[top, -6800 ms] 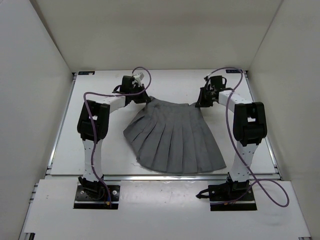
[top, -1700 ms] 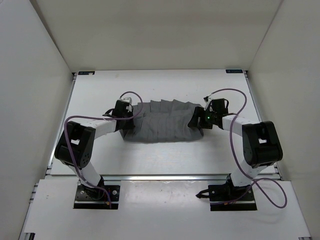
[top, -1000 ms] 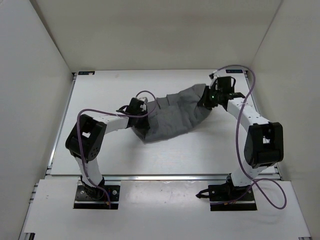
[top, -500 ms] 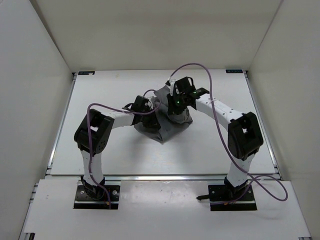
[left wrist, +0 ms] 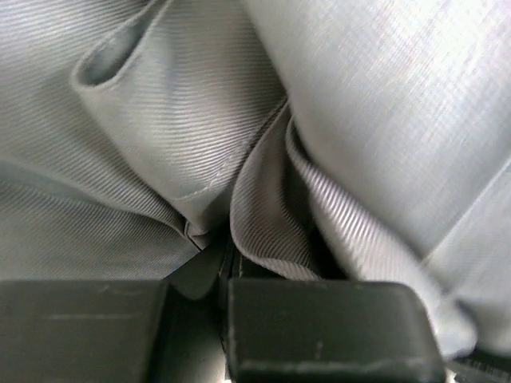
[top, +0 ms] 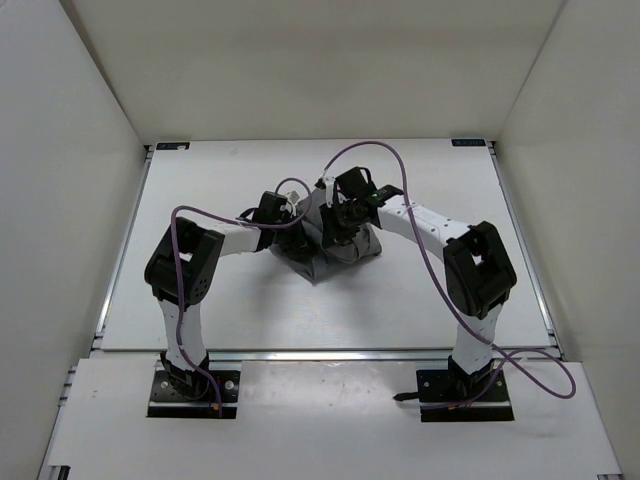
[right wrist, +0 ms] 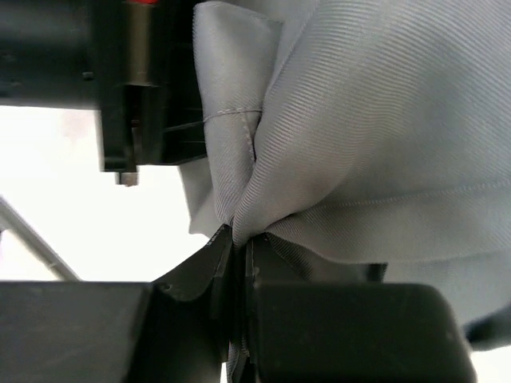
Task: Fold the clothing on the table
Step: Fold the skirt
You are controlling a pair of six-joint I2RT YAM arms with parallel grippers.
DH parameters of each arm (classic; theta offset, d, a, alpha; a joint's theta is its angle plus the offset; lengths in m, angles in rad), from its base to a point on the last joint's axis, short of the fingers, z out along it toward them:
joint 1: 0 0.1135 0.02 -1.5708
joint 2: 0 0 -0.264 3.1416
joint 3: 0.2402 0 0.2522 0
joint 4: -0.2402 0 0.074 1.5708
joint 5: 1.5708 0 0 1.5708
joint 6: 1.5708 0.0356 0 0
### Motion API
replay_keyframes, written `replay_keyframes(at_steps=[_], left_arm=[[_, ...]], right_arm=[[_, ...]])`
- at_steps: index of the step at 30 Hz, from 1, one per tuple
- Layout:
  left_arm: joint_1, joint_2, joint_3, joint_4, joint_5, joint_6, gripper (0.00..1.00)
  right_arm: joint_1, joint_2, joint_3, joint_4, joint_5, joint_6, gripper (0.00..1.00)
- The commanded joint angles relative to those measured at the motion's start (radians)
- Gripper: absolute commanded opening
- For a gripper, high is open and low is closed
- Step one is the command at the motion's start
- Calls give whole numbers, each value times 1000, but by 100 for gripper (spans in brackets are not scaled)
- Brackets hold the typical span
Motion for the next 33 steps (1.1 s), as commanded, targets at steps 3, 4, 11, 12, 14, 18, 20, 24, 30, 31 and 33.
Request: replay_keyframes(at_steps=[3,4,11,12,14,18,20,24,30,31,33], left_arm=[[-8,2,-41,-16,-33,-15,0],[-5,-2,-47,-4,-29,-22,0],[46,-79,-81,-10,28,-33,25],[57,-109,-93,-10,28,-33,29],[90,-166,-117,1,31,-42,41],[153,-306,-141,-2,40,-52,51],[186,-361,-154,-16,34,-52,55],[209,-448,-165,-7,22,-53,56],[161,-455,-180,-16,22,-61,29],[148,-464,-193,4,28,-70,23],[134,-478,-223,45,25,-88,11]], right_arm=[[54,15,3,73,-70,50,0],[59,24,-4,76,-79,61,1],[20,-43,-47,115,-108,70,61],[5,-81,-53,127,-84,74,70],[-29,-138,-80,135,-68,67,77],[-116,-254,-92,133,-74,78,76],[-145,-307,-113,167,-63,102,75],[-167,-388,-193,244,4,99,59],[-112,-244,-205,179,56,33,13],[-101,-211,-210,178,55,30,11],[-75,-145,-182,176,24,28,10]])
